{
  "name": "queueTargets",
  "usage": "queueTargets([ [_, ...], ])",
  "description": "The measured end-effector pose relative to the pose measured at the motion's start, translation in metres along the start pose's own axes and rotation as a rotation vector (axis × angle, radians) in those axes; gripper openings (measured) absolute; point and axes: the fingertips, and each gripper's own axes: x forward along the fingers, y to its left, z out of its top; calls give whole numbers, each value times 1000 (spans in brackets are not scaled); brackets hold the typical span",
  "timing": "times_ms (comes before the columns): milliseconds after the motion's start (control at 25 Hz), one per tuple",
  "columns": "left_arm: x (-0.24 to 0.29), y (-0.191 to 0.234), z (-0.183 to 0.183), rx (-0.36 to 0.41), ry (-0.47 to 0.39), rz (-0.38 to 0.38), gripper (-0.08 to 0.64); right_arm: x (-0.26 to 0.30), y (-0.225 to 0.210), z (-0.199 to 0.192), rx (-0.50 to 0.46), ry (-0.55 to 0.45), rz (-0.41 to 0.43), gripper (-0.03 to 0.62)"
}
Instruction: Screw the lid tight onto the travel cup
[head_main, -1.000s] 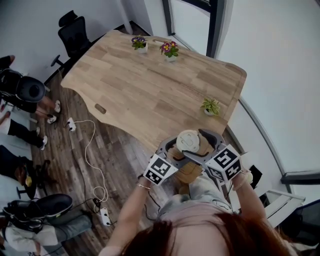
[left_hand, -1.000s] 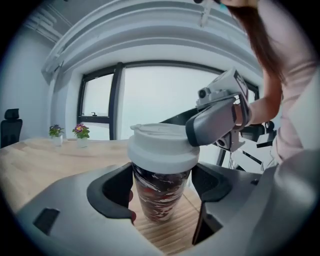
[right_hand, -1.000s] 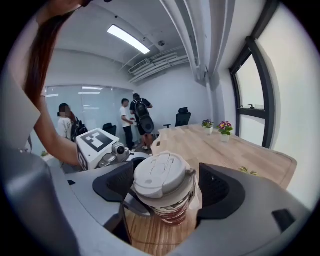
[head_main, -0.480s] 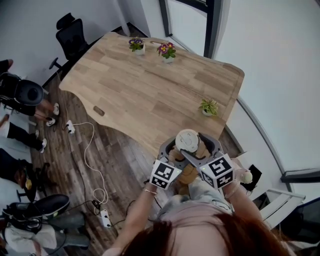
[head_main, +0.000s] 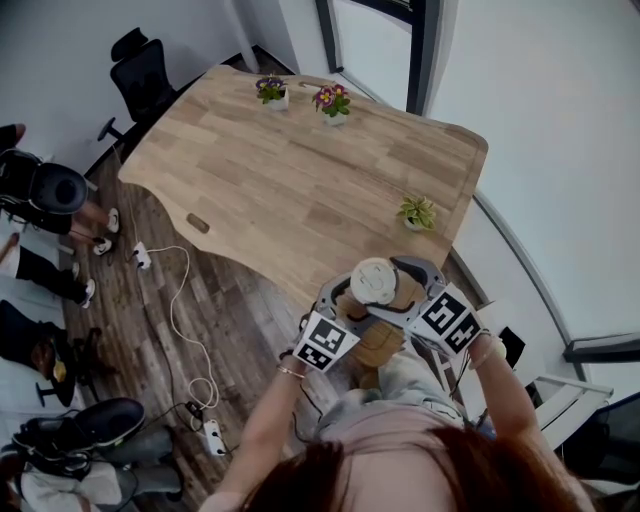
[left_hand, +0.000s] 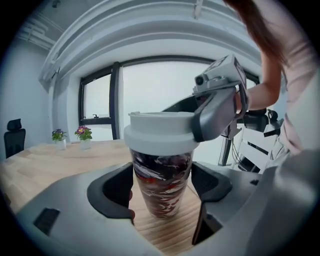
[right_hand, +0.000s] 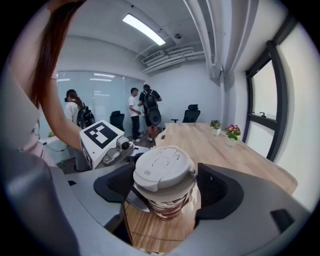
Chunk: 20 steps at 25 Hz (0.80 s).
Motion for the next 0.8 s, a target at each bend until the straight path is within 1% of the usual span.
queueTargets([
  [80, 0, 1, 0, 1, -7, 10, 353, 2, -1, 0, -13, 4, 23, 358],
  [160, 0, 2, 1, -9, -16, 35, 353, 1, -1, 1, -9, -11, 11, 359],
  [240, 0, 3, 1, -28, -25, 76, 351, 0, -3, 2, 12, -39, -48, 359],
  [440, 2, 6, 5, -82, -44, 207, 351, -3, -8, 3, 124, -105, -269, 357],
  [520, 2, 6, 6, -97, -51, 236, 351, -3, -8, 2, 146, -116, -309, 357],
  [560, 2, 6, 5, -100, -53, 234, 351, -3, -7, 2, 148, -116, -303, 358],
  [640, 2, 5, 4, -88, -48, 192, 351, -3, -5, 1, 149, -102, -244, 359],
  [720, 1, 3, 2, -54, -32, 110, 351, -4, -1, 0, 130, -81, -163, 360],
  [800, 1, -2, 1, -5, -8, 19, 351, -7, 1, -1, 80, -52, -92, 363],
])
